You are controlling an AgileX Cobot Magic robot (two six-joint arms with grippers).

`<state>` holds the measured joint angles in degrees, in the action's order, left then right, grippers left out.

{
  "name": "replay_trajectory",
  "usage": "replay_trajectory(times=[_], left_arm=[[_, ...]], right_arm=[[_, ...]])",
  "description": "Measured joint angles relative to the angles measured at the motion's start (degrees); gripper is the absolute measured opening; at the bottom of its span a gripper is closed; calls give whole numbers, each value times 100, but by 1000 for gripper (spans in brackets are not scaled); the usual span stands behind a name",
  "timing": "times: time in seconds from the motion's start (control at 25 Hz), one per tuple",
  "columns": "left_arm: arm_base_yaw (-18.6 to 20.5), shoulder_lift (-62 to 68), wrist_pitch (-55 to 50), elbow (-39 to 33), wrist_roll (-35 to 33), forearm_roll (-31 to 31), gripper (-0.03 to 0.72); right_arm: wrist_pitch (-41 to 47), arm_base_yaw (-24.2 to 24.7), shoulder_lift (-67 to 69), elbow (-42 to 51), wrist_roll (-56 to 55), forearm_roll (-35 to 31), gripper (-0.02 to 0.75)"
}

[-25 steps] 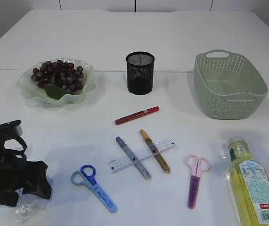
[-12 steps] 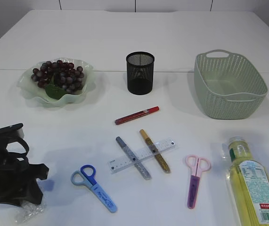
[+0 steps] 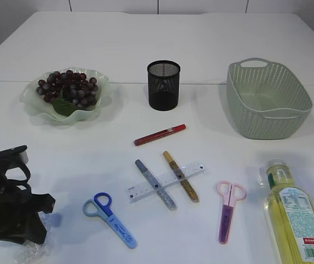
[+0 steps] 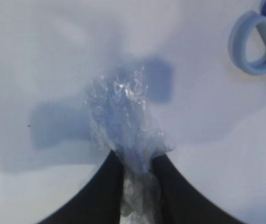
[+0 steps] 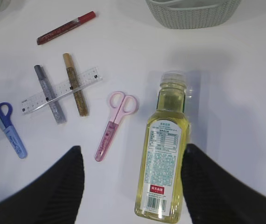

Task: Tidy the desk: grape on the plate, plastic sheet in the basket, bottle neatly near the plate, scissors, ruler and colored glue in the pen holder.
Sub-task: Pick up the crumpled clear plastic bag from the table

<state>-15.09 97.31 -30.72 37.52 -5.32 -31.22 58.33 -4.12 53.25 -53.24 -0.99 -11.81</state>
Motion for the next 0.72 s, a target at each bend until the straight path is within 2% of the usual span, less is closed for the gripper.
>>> replay_trajectory(times=[0.24, 0.36, 0.52, 0.72], left_arm=[[0, -981, -204, 0, -130, -27, 123], [0, -1712, -504, 76, -520, -333, 122], [0, -2697, -926, 381, -1625, -1389, 120], [0, -3296, -1397, 823, -2408, -2817, 116]], right_arm=[[0, 0, 0, 0, 0, 0, 512], [0, 0, 0, 0, 0, -13, 512], [0, 0, 0, 0, 187, -481, 512], [0, 0, 0, 0, 715, -2056, 512]])
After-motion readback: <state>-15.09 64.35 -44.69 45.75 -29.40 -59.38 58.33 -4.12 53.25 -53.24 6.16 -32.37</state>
